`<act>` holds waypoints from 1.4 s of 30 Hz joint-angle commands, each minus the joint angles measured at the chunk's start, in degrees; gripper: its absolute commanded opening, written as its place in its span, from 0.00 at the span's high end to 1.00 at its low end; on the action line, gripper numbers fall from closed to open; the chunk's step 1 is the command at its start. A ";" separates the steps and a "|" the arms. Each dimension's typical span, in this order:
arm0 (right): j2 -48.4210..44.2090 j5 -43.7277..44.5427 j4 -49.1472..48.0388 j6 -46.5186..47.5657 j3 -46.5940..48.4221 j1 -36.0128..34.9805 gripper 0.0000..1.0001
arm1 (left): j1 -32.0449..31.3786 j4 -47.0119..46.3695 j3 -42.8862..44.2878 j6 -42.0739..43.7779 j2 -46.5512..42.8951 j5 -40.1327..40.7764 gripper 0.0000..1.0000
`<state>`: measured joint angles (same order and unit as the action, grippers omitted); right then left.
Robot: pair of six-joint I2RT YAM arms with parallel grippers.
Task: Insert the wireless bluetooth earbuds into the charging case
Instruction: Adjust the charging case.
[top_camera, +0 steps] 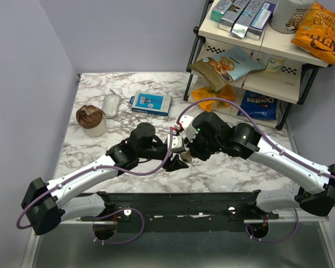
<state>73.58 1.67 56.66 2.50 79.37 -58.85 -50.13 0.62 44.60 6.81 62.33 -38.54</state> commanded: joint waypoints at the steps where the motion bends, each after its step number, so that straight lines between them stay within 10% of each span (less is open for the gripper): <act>1: -0.63 0.70 1.08 -0.13 1.40 -0.92 0.99 | -0.32 -0.09 2.51 -0.74 1.22 0.75 0.39; 16: -0.72 0.70 1.08 -0.39 1.49 -1.18 0.99 | -0.32 -2.38 1.28 -1.36 0.43 0.14 0.66; 21: -0.72 1.14 1.43 -0.66 1.66 -1.44 0.99 | -0.32 -3.61 0.31 -3.03 -0.18 2.95 0.36; 25: -0.90 1.67 1.52 -0.83 1.75 -1.53 0.99 | -0.32 -5.80 -0.92 -3.55 -2.55 3.48 0.32; 42: -1.25 1.67 1.17 -1.18 1.49 -1.97 0.99 | -0.32 -6.34 -0.13 -3.21 -2.30 3.13 0.54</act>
<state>73.23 2.79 56.42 0.86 80.09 -60.05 -50.39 -2.55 43.57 3.62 60.86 -35.97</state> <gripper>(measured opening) 0.212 0.539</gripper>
